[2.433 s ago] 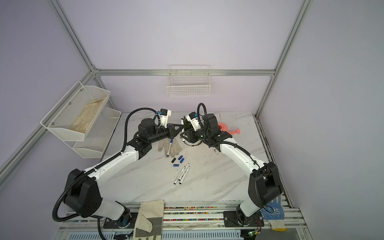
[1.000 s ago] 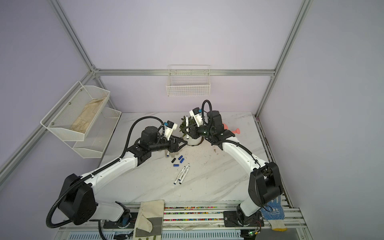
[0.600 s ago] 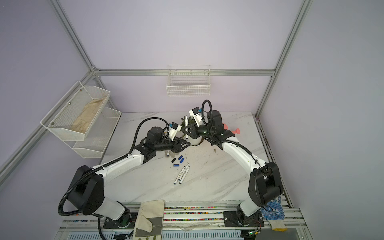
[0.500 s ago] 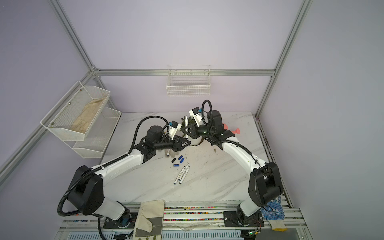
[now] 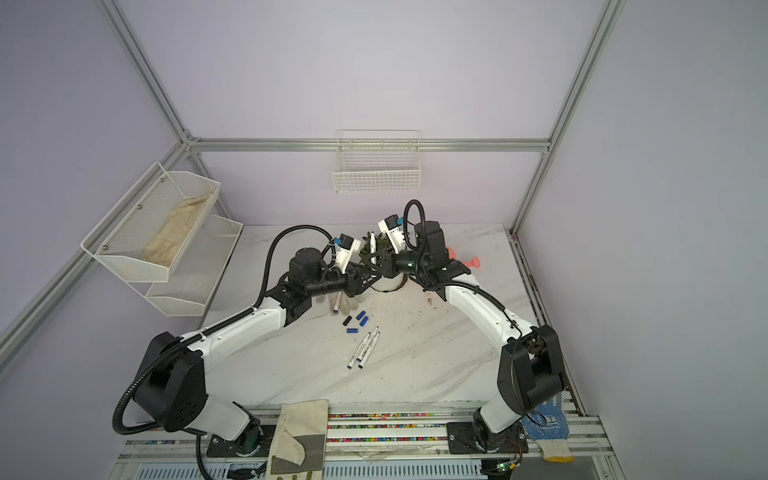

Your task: Insert the pens into the pen caps

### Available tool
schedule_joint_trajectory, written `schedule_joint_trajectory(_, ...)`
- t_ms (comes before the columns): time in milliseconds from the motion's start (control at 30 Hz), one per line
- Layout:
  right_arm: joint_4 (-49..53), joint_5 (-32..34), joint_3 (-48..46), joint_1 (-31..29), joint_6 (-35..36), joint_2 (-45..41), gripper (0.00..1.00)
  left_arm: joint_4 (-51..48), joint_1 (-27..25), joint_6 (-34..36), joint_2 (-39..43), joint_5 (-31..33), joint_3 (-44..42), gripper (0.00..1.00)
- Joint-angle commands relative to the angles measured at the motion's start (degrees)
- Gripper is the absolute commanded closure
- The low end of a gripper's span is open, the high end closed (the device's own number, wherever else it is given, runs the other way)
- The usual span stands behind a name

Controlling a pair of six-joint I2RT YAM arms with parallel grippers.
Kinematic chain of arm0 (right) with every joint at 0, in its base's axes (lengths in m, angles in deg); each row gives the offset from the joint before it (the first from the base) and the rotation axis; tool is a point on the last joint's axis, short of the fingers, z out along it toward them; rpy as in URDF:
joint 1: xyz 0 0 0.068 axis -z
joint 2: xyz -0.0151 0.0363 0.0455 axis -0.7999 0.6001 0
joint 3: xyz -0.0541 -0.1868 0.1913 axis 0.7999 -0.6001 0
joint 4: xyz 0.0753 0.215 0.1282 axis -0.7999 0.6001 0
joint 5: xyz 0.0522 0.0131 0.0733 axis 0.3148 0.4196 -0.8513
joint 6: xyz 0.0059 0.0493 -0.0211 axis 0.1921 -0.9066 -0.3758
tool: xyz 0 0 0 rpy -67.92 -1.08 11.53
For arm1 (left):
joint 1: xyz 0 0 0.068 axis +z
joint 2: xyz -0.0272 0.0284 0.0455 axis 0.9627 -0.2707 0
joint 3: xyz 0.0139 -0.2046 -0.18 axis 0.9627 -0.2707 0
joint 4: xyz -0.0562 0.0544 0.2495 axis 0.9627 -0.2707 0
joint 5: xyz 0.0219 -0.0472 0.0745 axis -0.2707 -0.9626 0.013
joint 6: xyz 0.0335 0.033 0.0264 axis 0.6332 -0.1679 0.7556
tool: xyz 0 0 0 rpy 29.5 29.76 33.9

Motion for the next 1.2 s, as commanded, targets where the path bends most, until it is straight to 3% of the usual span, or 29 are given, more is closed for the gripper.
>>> schedule_joint_trajectory(0, -1.44, -1.61, -0.76, 0.02, -0.43, -2.04, 0.99, 4.61, -0.13, -0.86, 0.0, 0.6, 5.81, 0.69)
schedule_joint_trajectory(100, -1.44, -2.06, -0.74, 0.0, -0.43, -1.95, 0.99, 6.34, -0.13, -1.59, -0.45, 0.85, 5.52, 0.78)
schedule_joint_trajectory(233, -1.53, -2.19, -0.52, 0.02, -0.6, -2.18, 0.99, 7.02, -0.13, -2.18, -0.8, 0.95, 5.24, 0.99)
schedule_joint_trajectory(333, -1.53, -1.19, -0.14, 0.16, -1.11, -2.27, 0.95, 6.73, -0.28, -2.18, -0.33, 1.7, 3.92, 1.0)
schedule_joint_trajectory(500, -1.72, 2.07, 1.31, 1.62, -2.18, -2.94, 0.73, 3.36, -0.72, -0.99, 0.5, 1.69, 1.6, 1.0)
schedule_joint_trajectory(600, -1.79, 2.74, 2.1, 2.18, -2.1, -3.5, 0.68, 1.87, -1.08, -0.68, 1.03, 1.68, 0.07, 1.0)
schedule_joint_trajectory(1000, -3.81, 1.32, 2.45, 2.31, -4.21, -2.1, 0.68, 0.82, -2.11, -0.6, 2.26, 2.03, -2.59, 1.0)
schedule_joint_trajectory(1167, -4.44, 1.04, 2.08, 2.31, -4.62, -2.06, 0.81, 0.89, -2.24, -0.47, 2.47, 2.38, -2.5, 1.0)
